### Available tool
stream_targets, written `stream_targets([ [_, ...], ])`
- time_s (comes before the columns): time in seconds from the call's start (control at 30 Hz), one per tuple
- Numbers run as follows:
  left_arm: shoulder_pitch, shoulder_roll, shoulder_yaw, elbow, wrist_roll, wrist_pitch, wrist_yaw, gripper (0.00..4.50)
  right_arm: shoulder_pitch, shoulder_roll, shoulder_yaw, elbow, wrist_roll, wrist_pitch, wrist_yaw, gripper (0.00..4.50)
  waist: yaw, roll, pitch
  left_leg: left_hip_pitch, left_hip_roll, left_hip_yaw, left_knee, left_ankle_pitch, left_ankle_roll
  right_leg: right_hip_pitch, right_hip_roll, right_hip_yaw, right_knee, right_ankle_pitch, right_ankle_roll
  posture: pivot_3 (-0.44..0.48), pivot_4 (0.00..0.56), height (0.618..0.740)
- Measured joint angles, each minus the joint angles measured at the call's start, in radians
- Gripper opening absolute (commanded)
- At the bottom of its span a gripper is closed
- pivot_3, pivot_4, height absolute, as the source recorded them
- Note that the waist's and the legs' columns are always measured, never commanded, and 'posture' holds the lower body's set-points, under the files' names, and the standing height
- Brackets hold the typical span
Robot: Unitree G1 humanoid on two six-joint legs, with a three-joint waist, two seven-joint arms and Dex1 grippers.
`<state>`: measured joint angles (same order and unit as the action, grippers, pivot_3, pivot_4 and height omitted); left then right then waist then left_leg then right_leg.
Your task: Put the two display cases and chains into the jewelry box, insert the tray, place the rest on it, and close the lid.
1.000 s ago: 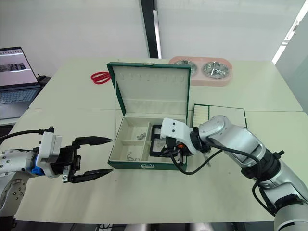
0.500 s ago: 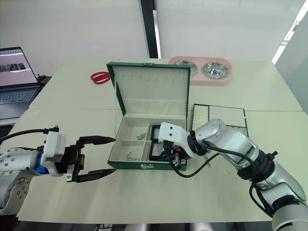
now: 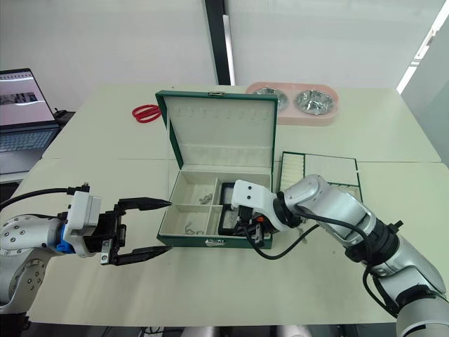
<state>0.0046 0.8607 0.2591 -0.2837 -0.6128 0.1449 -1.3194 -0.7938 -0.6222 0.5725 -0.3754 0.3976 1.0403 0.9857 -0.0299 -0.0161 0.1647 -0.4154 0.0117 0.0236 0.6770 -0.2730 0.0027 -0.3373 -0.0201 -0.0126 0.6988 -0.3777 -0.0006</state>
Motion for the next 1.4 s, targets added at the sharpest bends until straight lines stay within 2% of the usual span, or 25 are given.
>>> stream_targets([
  [0.23,-0.012,0.0,-0.018,0.0,0.001,0.0,0.0,4.5,-0.003,0.001,-0.011,0.018,0.004,0.005,0.003,2.4,0.0,0.0,0.0,0.0,0.0,0.0,0.0,0.0,0.0,0.0,0.0,0.0,0.0,0.0,0.0,0.0,0.15,0.74],
  [0.47,-0.017,0.0,-0.018,0.001,-0.001,0.005,0.005,4.5,-0.006,0.036,-0.128,0.025,0.047,-0.035,0.009,4.49,0.0,0.0,0.0,0.0,0.0,0.0,0.0,0.0,0.0,0.0,0.0,0.0,0.0,0.0,0.0,0.0,0.15,0.74],
  [0.6,-0.042,0.0,0.002,0.025,-0.007,0.028,0.032,4.5,0.016,0.014,-0.213,0.016,0.032,-0.171,-0.003,4.49,0.001,0.0,0.0,0.0,0.0,0.0,0.0,0.0,0.0,0.0,0.0,0.0,-0.001,0.0,0.0,0.0,0.15,0.74],
  [0.83,-0.033,0.024,0.105,0.129,0.022,0.059,0.12,4.5,0.255,-0.12,-0.488,-0.063,0.079,-0.363,0.043,4.49,0.003,0.0,0.0,-0.001,-0.001,-0.001,-0.001,0.0,0.0,0.0,0.0,0.0,-0.001,0.0,0.0,0.0,0.15,0.74],
  [0.93,0.011,0.08,0.124,0.211,0.093,0.063,0.14,4.5,0.394,-0.217,-0.603,-0.074,0.07,-0.449,0.082,4.49,0.003,0.0,0.0,0.0,-0.001,0.0,-0.001,0.0,0.0,0.001,0.0,0.0,-0.001,0.0,0.0,0.0,0.15,0.74],
  [1.03,0.021,0.078,0.142,0.313,0.142,0.03,0.163,4.5,0.543,-0.287,-0.695,-0.025,0.017,-0.561,0.108,4.49,0.003,0.0,0.001,0.0,0.0,0.0,-0.001,0.0,0.0,0.001,0.0,0.0,-0.002,0.0,0.0,0.0,0.15,0.74],
  [1.23,0.024,0.015,0.202,0.476,0.164,-0.036,0.252,4.5,0.751,-0.29,-0.852,0.157,-0.068,-0.795,0.095,4.49,0.002,0.0,0.001,0.0,0.0,0.001,-0.001,0.0,0.0,0.001,0.0,0.0,-0.001,0.0,0.0,0.0,0.15,0.74],
  [1.4,0.065,-0.016,0.248,0.566,0.17,-0.084,0.29,4.5,0.869,-0.289,-0.978,0.272,-0.105,-0.922,0.076,4.49,0.003,-0.001,0.001,0.0,0.0,0.001,-0.001,0.0,0.0,0.001,0.0,0.0,-0.001,0.0,0.0,0.0,0.15,0.74],
])
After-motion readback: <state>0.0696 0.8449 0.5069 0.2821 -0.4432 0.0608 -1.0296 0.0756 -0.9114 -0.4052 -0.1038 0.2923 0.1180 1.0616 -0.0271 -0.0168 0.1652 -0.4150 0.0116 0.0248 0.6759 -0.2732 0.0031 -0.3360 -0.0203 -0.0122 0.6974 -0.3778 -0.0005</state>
